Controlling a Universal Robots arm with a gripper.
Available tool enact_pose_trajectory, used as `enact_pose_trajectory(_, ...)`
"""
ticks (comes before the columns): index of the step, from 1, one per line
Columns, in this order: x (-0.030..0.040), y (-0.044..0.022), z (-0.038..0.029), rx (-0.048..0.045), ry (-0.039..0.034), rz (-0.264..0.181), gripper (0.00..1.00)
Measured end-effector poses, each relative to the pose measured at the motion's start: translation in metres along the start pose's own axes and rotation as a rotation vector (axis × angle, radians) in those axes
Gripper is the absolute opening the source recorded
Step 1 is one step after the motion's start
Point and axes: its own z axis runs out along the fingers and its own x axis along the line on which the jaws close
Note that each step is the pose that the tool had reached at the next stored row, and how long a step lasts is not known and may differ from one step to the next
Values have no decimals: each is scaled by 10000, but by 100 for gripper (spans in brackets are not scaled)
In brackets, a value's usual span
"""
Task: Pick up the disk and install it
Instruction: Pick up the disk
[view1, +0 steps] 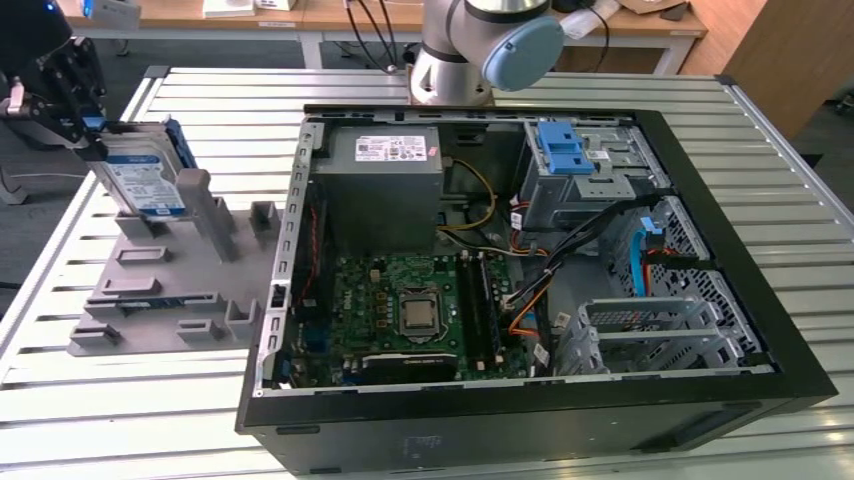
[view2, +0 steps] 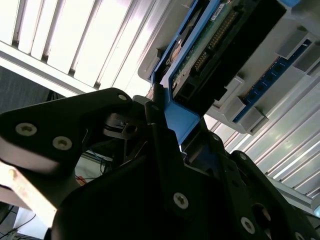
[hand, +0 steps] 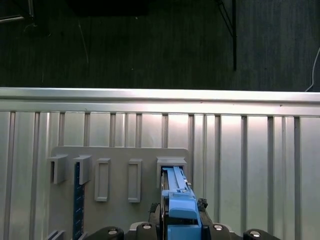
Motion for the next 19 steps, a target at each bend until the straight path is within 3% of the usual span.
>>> enact_pose_trajectory(19,-1,1,-85,1,-1,0,36)
